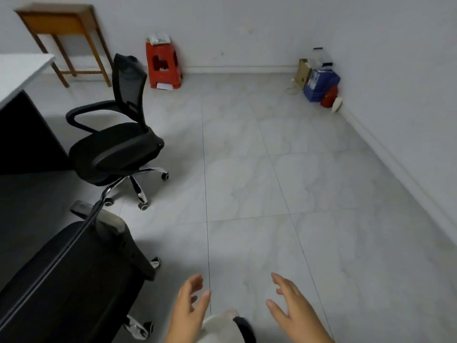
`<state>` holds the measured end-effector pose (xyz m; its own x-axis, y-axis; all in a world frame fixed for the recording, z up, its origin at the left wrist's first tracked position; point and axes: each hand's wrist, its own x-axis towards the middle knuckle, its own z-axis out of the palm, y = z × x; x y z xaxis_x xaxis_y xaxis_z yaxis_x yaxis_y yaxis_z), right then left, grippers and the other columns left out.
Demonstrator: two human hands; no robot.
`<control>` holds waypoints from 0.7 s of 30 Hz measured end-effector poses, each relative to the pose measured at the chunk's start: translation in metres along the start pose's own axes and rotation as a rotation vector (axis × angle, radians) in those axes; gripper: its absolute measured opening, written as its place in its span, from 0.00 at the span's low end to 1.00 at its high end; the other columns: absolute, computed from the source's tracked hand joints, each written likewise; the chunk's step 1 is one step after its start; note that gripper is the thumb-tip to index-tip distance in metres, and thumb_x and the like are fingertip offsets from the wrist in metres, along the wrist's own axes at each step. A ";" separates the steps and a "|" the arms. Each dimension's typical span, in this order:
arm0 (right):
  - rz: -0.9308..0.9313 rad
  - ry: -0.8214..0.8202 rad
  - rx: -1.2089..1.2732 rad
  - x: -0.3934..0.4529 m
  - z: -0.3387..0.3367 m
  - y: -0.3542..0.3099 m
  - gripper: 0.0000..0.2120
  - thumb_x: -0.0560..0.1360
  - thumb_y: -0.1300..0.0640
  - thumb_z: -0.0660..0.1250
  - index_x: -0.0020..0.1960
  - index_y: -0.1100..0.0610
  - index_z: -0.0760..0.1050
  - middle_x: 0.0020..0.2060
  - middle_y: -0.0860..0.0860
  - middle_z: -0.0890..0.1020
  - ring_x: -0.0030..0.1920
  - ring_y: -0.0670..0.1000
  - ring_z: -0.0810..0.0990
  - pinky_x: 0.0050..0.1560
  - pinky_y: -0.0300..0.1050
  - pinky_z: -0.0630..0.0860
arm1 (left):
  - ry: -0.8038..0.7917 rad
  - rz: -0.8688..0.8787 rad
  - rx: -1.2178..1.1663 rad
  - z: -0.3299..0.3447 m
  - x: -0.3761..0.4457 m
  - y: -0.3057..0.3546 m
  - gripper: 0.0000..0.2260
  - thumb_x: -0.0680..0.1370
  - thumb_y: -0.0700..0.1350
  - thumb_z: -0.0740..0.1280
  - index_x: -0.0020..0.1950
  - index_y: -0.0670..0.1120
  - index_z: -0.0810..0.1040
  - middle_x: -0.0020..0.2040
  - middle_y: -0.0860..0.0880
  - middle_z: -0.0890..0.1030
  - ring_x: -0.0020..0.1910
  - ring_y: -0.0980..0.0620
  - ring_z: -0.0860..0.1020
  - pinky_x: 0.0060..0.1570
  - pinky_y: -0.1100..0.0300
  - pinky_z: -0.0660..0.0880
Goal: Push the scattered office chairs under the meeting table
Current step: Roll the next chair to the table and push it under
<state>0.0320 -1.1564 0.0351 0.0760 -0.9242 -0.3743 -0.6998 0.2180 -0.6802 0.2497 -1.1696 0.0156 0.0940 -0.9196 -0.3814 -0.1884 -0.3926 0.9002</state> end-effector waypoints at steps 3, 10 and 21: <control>-0.055 -0.002 -0.033 0.061 -0.039 -0.022 0.54 0.44 0.17 0.33 0.67 0.36 0.50 0.58 0.37 0.63 0.55 0.27 0.65 0.52 0.23 0.61 | 0.001 0.109 0.047 0.012 0.051 0.041 0.15 0.75 0.37 0.65 0.48 0.58 0.69 0.52 0.51 0.75 0.51 0.63 0.75 0.55 0.63 0.67; -0.209 -0.228 -0.103 0.166 -0.071 -0.044 0.38 0.49 0.17 0.43 0.57 0.28 0.48 0.54 0.29 0.60 0.50 0.25 0.66 0.52 0.21 0.65 | 0.209 0.029 -0.005 0.027 0.112 0.063 0.16 0.74 0.41 0.66 0.49 0.61 0.65 0.53 0.49 0.76 0.49 0.69 0.74 0.53 0.67 0.68; -0.771 -0.738 -0.475 0.326 -0.049 -0.151 0.47 0.61 0.22 0.45 0.70 0.50 0.56 0.63 0.39 0.63 0.65 0.40 0.64 0.58 0.27 0.57 | 0.872 -0.270 -0.308 0.037 0.124 0.082 0.16 0.75 0.38 0.64 0.52 0.58 0.68 0.58 0.47 0.74 0.51 0.65 0.74 0.52 0.68 0.67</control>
<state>0.1274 -1.5055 0.0467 0.8815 -0.3201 -0.3470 -0.4721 -0.6048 -0.6414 0.2091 -1.3160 0.0348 0.8138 -0.4170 -0.4049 0.1992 -0.4543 0.8683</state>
